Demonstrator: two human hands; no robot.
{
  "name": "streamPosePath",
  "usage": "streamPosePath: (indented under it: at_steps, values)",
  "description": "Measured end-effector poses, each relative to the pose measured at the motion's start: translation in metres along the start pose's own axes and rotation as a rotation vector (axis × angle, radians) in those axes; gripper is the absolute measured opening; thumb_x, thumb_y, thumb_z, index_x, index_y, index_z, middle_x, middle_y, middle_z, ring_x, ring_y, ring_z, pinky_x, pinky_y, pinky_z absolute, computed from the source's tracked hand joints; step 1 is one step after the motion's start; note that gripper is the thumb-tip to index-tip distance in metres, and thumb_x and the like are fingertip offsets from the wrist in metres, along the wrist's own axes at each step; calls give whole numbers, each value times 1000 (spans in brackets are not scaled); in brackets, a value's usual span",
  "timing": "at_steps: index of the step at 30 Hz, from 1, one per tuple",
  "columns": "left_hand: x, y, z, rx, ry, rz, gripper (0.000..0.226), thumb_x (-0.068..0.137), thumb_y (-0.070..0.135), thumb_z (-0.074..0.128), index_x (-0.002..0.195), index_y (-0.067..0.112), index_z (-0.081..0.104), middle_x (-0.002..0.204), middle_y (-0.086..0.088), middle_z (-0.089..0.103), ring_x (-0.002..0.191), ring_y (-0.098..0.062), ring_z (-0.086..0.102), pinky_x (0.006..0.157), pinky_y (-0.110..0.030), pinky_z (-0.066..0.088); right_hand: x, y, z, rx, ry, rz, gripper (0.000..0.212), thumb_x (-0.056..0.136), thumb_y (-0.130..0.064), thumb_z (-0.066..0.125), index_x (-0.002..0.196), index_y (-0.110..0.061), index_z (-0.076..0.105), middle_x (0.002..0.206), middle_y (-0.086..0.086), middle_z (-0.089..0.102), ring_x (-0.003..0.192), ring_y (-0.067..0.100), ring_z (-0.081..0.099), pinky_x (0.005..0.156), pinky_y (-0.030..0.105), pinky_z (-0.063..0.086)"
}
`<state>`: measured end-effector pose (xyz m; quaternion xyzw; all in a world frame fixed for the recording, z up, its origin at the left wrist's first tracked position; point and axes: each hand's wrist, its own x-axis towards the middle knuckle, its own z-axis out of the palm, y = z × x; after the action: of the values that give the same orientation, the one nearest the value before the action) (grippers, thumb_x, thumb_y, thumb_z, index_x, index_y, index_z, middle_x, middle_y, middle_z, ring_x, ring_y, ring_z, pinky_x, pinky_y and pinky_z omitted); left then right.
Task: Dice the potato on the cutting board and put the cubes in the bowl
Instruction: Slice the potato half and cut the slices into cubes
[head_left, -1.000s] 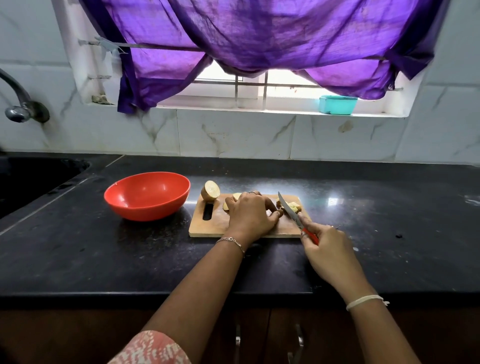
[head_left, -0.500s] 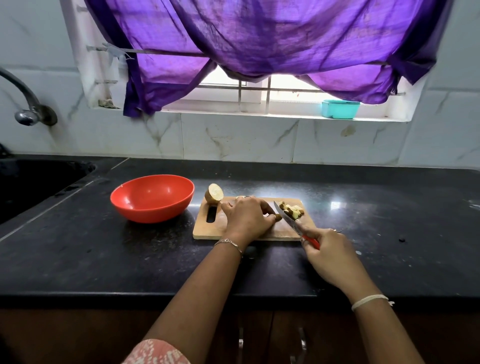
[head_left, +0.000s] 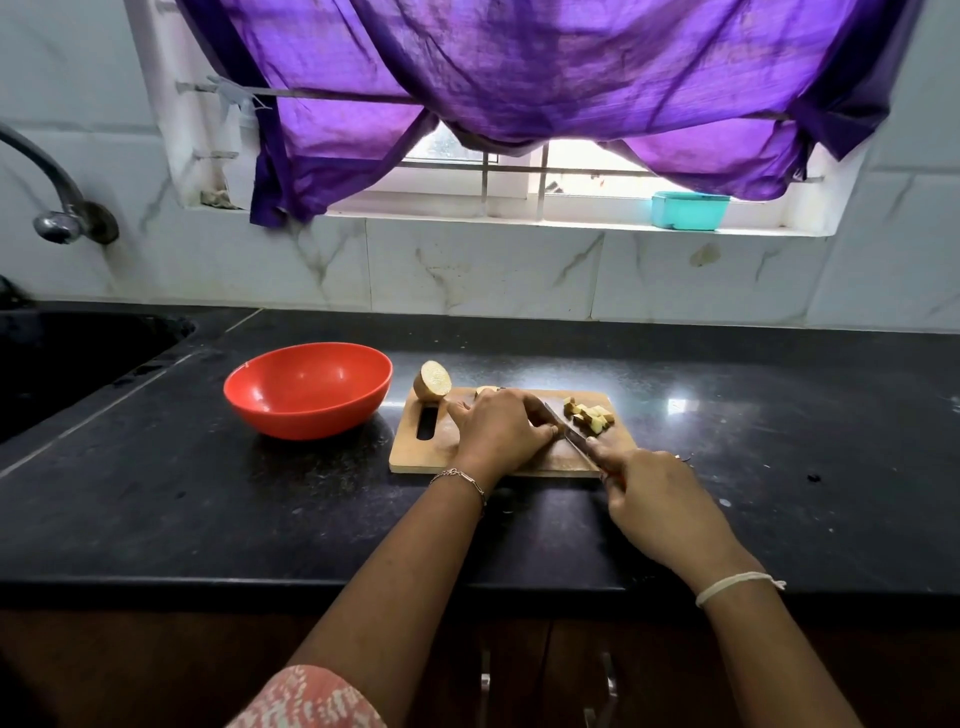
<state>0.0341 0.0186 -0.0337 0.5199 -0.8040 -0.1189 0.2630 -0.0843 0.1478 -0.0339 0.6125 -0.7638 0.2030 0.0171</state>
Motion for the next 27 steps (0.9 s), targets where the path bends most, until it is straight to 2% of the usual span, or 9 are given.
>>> streamPosePath:
  at_steps: [4,6,8,11,16,20,22,27]
  values:
    - [0,-1,2,-25,2,-11,25,82,56,65,94,36,73,108,15,67,119,-13,48,93,-45,19,-11,-13,5,-165,79,17,56,95,-17,43,145,-41,35,113,9,63,101,29,60,81,37,49]
    - [-2,-2,2,-33,34,-9,25,80,57,65,90,36,74,103,15,68,113,-12,52,88,-43,18,-17,-14,8,-135,136,34,57,95,-16,42,146,-41,32,110,8,63,96,29,62,79,38,49]
    - [-2,-2,2,-34,68,-15,25,79,58,66,88,36,74,100,15,69,109,-11,55,90,-44,20,-20,-12,8,-64,179,36,57,97,-17,41,147,-42,31,107,7,65,92,28,62,78,39,49]
    - [-1,-2,2,-33,79,-38,26,78,59,67,87,35,74,98,14,70,107,-11,56,95,-46,23,-20,-12,7,-54,172,16,54,98,-21,40,146,-45,31,107,6,66,94,27,62,78,38,49]
    - [0,-3,2,-70,43,-53,27,79,57,68,91,33,75,101,14,70,109,-12,56,82,-40,17,-19,-15,4,-111,140,-18,53,99,-27,41,147,-44,28,112,4,64,98,24,61,78,35,49]
    - [0,-3,1,-72,32,-39,20,82,52,67,89,34,73,102,14,69,110,-11,55,88,-41,21,-17,-16,6,-180,123,-23,53,99,-23,39,147,-42,29,115,4,63,100,24,61,78,34,49]
    - [0,-4,1,-68,26,-37,15,82,49,67,88,35,72,103,15,68,112,-11,54,98,-46,23,-14,-16,7,-210,111,-23,54,98,-19,39,147,-41,31,115,4,63,101,23,61,78,34,49]
    - [-1,-2,0,-54,22,-40,18,82,50,68,89,34,73,102,15,69,111,-11,55,105,-52,19,-14,-23,10,-253,103,-10,59,97,-14,38,149,-38,27,117,5,63,102,25,62,79,35,49]
